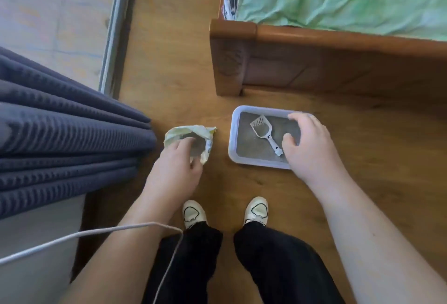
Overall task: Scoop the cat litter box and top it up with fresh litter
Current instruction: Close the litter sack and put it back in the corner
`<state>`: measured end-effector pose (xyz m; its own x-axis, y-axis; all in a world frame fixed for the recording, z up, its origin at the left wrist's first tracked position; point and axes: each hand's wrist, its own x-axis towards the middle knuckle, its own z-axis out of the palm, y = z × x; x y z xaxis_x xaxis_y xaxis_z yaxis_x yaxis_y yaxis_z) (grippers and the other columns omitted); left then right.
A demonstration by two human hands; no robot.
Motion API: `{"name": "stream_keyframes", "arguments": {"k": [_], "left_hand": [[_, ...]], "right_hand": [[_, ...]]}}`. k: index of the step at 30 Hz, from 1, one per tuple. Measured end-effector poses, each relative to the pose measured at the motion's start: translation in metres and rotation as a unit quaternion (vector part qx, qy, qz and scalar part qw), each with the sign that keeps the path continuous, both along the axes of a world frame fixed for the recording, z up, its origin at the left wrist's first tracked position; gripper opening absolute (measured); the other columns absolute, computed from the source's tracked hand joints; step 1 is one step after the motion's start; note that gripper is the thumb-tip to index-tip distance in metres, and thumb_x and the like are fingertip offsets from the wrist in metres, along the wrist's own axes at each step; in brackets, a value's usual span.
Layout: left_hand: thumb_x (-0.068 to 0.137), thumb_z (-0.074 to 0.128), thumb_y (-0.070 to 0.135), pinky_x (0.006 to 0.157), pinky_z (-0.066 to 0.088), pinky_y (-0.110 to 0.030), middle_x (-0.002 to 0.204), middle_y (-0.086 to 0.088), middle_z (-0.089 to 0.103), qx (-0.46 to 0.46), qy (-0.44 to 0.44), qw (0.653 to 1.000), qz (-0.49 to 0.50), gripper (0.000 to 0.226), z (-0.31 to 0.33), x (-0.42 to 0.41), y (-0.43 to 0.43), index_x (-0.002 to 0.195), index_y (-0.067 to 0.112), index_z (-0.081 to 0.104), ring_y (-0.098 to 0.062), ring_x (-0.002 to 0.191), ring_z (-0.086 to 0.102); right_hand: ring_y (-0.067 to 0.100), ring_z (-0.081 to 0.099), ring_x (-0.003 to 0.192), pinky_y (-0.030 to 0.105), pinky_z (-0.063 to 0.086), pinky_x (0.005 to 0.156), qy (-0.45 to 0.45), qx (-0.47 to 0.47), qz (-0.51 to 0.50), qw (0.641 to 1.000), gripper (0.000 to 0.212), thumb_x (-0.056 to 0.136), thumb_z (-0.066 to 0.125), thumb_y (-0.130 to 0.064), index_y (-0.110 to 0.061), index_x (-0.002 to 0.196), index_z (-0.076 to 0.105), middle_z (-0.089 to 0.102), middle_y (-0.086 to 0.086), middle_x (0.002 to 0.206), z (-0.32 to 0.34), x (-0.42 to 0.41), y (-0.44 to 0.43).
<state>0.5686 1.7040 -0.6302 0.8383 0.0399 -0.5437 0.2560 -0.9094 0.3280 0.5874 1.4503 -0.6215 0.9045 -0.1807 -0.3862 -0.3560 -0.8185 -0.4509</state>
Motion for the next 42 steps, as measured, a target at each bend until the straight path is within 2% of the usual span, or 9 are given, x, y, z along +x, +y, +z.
{"name": "stream_keyframes", "arguments": {"k": [8, 13, 15, 18, 22, 28, 32, 37, 42], "left_hand": [[0.093, 0.046, 0.027, 0.1, 0.042, -0.039, 0.134, -0.002, 0.053, 0.005, 0.026, 0.998, -0.065, 0.041, -0.23, 0.022, 0.006, 0.133, 0.022, 0.047, -0.024, 0.126, 0.047], [0.094, 0.045, 0.029, 0.102, 0.043, -0.042, 0.139, -0.004, 0.05, 0.004, -0.01, 0.986, -0.164, 0.049, -0.312, 0.052, -0.025, 0.143, 0.021, 0.04, -0.027, 0.128, 0.045], [0.094, 0.045, 0.028, 0.104, 0.042, -0.042, 0.142, -0.002, 0.048, -0.014, -0.026, 0.981, -0.192, 0.05, -0.329, 0.071, -0.041, 0.144, 0.024, 0.039, -0.026, 0.13, 0.043], [0.094, 0.043, 0.028, 0.103, 0.043, -0.046, 0.14, -0.004, 0.049, -0.016, -0.009, 0.981, -0.191, 0.048, -0.349, 0.092, -0.052, 0.142, 0.026, 0.04, -0.029, 0.128, 0.045], [0.094, 0.045, 0.031, 0.098, 0.044, -0.044, 0.136, -0.008, 0.051, -0.004, 0.052, 0.978, -0.2, 0.047, -0.359, 0.091, -0.071, 0.14, 0.021, 0.042, -0.032, 0.125, 0.048], [0.093, 0.045, 0.031, 0.095, 0.047, -0.047, 0.129, -0.006, 0.055, -0.036, 0.018, 0.973, -0.226, 0.039, -0.352, 0.083, -0.093, 0.131, 0.02, 0.046, -0.032, 0.119, 0.051], [0.094, 0.044, 0.031, 0.095, 0.046, -0.043, 0.13, -0.006, 0.054, -0.021, 0.012, 0.978, -0.209, 0.04, -0.353, 0.083, -0.08, 0.133, 0.021, 0.044, -0.031, 0.121, 0.05], [0.094, 0.044, 0.033, 0.096, 0.046, -0.045, 0.134, -0.004, 0.052, -0.024, 0.007, 0.98, -0.199, 0.043, -0.348, 0.075, -0.066, 0.137, 0.025, 0.041, -0.03, 0.122, 0.05], [0.094, 0.045, 0.034, 0.095, 0.046, -0.043, 0.134, -0.005, 0.052, -0.01, 0.006, 0.983, -0.185, 0.043, -0.35, 0.072, -0.054, 0.135, 0.023, 0.041, -0.029, 0.121, 0.051]], "right_hand": [[0.026, 0.05, 0.124, 0.039, 0.043, 0.099, 0.122, -0.048, -0.001, 0.991, 0.041, 0.095, 0.049, -0.025, -0.026, 0.136, 0.051, 0.051, 0.0, 0.142, -0.266, 0.012, -0.011], [0.029, 0.061, 0.104, 0.041, 0.052, 0.09, 0.234, -0.05, 0.038, 0.97, 0.043, 0.091, 0.047, -0.024, -0.029, 0.134, 0.051, 0.057, 0.004, 0.133, -0.372, 0.044, -0.027], [0.026, 0.063, 0.093, 0.036, 0.054, 0.078, 0.242, -0.054, 0.048, 0.967, 0.044, 0.091, 0.047, -0.02, -0.027, 0.135, 0.051, 0.058, 0.005, 0.129, -0.402, 0.056, -0.035], [0.024, 0.057, 0.076, 0.031, 0.044, 0.057, 0.243, -0.066, 0.041, 0.967, 0.04, 0.092, 0.045, -0.014, -0.023, 0.131, 0.052, 0.057, 0.007, 0.121, -0.435, 0.063, -0.051], [0.022, 0.057, 0.079, 0.038, 0.052, 0.071, 0.242, -0.141, 0.069, 0.958, 0.017, 0.091, 0.055, -0.018, -0.016, 0.107, 0.053, 0.062, 0.008, 0.103, -0.468, 0.055, -0.071], [0.025, 0.056, 0.087, 0.036, 0.05, 0.068, 0.258, -0.156, 0.017, 0.953, 0.028, 0.09, 0.061, -0.019, -0.013, 0.114, 0.048, 0.055, 0.008, 0.107, -0.488, 0.059, -0.093], [0.027, 0.059, 0.093, 0.042, 0.052, 0.083, 0.295, -0.145, 0.06, 0.943, 0.038, 0.091, 0.061, -0.04, -0.015, 0.118, 0.05, 0.06, 0.008, 0.107, -0.507, 0.056, -0.099], [0.018, 0.056, 0.079, 0.03, 0.039, 0.059, 0.306, -0.162, 0.097, 0.933, 0.025, 0.094, 0.06, -0.032, -0.017, 0.113, 0.054, 0.06, 0.004, 0.097, -0.519, 0.047, -0.093], [0.019, 0.054, 0.065, 0.028, 0.038, 0.053, 0.299, -0.193, 0.101, 0.929, 0.016, 0.094, 0.054, -0.026, -0.011, 0.09, 0.057, 0.059, 0.004, 0.077, -0.518, 0.048, -0.085]]}}
